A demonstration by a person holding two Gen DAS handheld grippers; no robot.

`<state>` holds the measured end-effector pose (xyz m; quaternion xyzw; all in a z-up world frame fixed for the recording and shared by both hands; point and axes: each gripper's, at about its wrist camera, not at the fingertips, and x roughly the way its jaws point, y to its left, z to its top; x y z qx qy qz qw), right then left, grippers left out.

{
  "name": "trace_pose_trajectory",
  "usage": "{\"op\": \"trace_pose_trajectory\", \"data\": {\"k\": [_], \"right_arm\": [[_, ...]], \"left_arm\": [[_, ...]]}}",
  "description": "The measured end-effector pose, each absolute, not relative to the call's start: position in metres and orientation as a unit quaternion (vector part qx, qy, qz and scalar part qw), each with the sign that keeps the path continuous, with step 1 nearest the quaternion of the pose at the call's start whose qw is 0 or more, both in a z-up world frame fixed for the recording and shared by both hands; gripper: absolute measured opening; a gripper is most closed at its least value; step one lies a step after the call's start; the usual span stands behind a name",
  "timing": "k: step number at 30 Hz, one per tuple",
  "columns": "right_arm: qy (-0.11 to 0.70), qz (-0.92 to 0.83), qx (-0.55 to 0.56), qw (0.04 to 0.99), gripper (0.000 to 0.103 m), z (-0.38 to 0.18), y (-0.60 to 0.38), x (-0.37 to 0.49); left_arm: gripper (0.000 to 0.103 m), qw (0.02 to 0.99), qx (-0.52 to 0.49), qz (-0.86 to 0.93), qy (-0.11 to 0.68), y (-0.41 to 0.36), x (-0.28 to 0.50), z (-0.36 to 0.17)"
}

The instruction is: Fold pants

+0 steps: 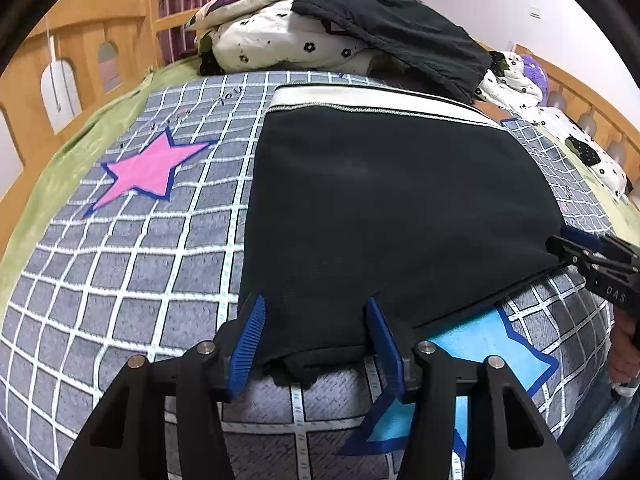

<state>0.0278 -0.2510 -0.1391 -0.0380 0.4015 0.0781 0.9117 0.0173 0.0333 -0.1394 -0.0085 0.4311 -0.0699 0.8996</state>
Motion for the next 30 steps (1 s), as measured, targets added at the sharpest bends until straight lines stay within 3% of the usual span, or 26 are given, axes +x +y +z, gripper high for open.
{"op": "trace_pose_trajectory", "data": {"k": [11,23,28,29,30], "right_arm": [[0.433,0.064,-0.007,0.899,0.050,-0.131,-0.264,0.009],[0.362,0.048,0.043,0.930,0.050,-0.057,-0.276,-0.051],[0.354,0.050,0.036,0.933,0.051,-0.036,-0.273,-0.073],[0.355,0.047,0.033,0.933,0.057,-0.034,-0.272,-0.077],[0.356,0.042,0.030,0.933,0.070,-0.034,-0.271,-0.080]], "left_arm": [[0.057,0.874,-0.053,-0.052,0.480,0.040,0.003,-0.143],[0.057,0.931,-0.027,-0.008,0.363,0.039,-0.069,-0.060],[0.058,0.933,-0.032,-0.016,0.358,0.038,-0.090,-0.036],[0.058,0.932,-0.035,-0.018,0.360,0.038,-0.093,-0.033],[0.060,0.931,-0.038,-0.019,0.362,0.038,-0.096,-0.031]]}}
